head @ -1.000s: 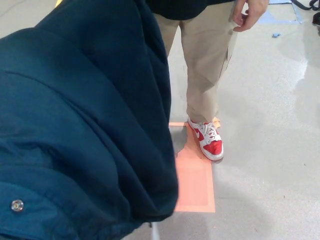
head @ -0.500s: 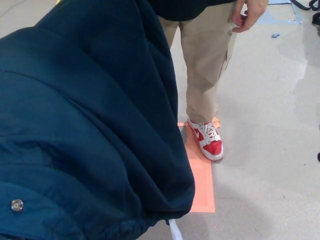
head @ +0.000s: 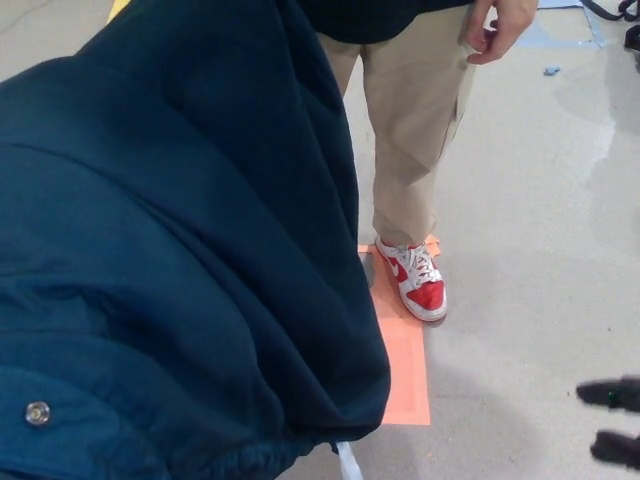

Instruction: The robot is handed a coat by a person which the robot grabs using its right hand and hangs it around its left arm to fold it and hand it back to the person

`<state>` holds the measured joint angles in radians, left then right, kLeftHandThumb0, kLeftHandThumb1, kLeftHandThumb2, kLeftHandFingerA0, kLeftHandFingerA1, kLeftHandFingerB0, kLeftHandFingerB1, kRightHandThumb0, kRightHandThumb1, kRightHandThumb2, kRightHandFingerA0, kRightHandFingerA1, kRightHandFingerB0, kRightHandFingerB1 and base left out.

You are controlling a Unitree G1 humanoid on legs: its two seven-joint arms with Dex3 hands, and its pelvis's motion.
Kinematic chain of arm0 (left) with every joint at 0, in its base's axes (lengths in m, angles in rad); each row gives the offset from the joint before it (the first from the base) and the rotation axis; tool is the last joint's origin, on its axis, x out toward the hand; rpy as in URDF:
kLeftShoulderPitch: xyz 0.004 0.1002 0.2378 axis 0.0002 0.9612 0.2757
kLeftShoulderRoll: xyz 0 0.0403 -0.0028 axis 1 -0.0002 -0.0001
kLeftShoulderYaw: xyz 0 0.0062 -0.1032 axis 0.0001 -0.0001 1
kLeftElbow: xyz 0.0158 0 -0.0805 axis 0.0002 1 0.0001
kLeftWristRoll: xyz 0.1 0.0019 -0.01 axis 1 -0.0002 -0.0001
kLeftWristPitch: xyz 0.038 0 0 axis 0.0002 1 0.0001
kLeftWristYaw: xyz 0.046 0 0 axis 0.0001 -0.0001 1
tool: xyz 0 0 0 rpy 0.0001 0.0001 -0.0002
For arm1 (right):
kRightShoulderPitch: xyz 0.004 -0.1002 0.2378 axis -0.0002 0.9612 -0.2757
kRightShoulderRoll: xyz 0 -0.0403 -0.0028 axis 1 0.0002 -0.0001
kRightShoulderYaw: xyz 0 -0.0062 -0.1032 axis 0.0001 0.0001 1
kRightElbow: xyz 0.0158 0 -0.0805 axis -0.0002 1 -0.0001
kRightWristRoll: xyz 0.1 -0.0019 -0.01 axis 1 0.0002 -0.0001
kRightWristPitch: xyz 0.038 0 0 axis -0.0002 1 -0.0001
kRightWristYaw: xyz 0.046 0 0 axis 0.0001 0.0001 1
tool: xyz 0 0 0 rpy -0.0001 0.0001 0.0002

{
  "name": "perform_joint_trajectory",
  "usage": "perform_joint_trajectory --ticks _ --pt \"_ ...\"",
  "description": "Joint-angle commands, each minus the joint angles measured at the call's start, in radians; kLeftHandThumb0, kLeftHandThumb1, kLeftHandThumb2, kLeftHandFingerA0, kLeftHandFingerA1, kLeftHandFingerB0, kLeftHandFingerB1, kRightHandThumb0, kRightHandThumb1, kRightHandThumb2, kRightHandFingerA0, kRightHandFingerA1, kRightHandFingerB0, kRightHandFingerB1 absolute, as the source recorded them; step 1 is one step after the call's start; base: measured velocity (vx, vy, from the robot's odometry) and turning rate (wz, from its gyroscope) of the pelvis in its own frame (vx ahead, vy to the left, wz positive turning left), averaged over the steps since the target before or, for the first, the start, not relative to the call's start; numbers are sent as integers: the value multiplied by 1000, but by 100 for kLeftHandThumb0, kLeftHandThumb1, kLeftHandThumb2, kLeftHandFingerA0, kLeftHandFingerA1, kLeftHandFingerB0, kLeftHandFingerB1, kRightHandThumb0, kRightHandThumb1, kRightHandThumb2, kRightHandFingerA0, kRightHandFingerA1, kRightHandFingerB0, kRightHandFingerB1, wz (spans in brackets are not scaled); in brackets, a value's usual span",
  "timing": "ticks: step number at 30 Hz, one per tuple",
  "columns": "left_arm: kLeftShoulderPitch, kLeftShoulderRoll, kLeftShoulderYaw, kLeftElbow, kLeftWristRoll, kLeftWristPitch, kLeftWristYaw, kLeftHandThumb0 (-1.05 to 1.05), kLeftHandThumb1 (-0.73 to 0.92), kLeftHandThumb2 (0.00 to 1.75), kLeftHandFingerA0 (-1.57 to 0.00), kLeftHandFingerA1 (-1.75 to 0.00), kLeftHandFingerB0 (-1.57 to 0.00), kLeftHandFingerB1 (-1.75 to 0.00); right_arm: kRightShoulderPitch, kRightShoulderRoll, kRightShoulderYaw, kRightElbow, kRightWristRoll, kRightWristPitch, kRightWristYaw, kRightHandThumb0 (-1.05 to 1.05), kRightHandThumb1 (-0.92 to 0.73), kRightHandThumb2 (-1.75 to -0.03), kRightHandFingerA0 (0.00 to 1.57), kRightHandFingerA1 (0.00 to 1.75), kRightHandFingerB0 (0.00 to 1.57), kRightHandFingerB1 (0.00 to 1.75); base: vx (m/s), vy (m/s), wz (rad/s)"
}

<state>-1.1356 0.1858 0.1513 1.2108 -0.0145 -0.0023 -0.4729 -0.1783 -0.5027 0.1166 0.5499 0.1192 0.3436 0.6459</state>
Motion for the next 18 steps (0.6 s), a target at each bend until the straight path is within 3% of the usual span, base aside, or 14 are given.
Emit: perform_joint_trajectory --ticks 1,2,3,4,5,6,8,9,14,15,18 --pt "5 -6 -9 -133 -48 -59 -118 -73 69 103 -10 -44 -3 -39 -88 97 262 441 -391 -175 -484 -43 -67 -62 9 24 12 28 0 0 0" --pt "5 -10 -16 -146 -44 -55 -121 -80 74 105 -6 -42 -1 -37 -91 95 285 456 -403 -187 -494 -29 -58 -105 1 49 0 46 0 0 0" --pt "7 -11 -17 -150 -44 -53 -121 -80 74 105 -6 -42 -1 -37 -96 95 293 469 -401 -193 -499 -29 -58 -105 1 49 0 46 0 0 0" --pt "11 -12 -18 -162 -46 -48 -127 -74 89 67 -14 -29 -13 -27 -97 97 313 482 -412 -205 -513 -30 -56 -104 1 48 0 46 0 0 0" --pt "30 -24 -26 -196 -51 -38 -142 -80 72 103 -9 -42 -8 -40 -94 101 364 494 -450 -200 -529 -30 -57 -105 2 48 1 46 0 0 0" --pt "35 -26 -28 -206 -53 -35 -145 -74 70 103 -7 -43 -6 -40 -95 104 374 500 -452 -201 -535 -49 -71 -61 18 31 18 28 0 0 0" --pt "46 -34 -33 -234 -58 -25 -154 -86 76 104 -10 -41 -9 -39 -98 108 386 509 -446 -206 -548 -49 -69 -61 18 32 19 28 0 0 0" --pt "52 -39 -37 -251 -60 -23 -161 -82 74 104 -10 -42 -8 -39 -99 110 385 512 -438 -207 -553 -30 -53 -103 2 49 1 46 0 0 0" --pt "65 -53 -45 -318 -70 25 -164 -73 69 105 -5 -41 -4 -36 -136 112 425 582 -439 -236 -555 -29 -59 -105 1 49 0 47 0 0 0" --pt "67 -53 -45 -325 -72 31 -163 -74 89 67 -13 -28 -10 -26 -139 112 426 589 -435 -239 -555 -29 -58 -105 1 49 0 47 0 0 0" --pt "78 -50 -47 -350 -74 40 -162 -73 88 68 -12 -26 -11 -25 -152 117 434 626 -429 -266 -562 -29 -60 -106 1 49 0 47 0 0 0"
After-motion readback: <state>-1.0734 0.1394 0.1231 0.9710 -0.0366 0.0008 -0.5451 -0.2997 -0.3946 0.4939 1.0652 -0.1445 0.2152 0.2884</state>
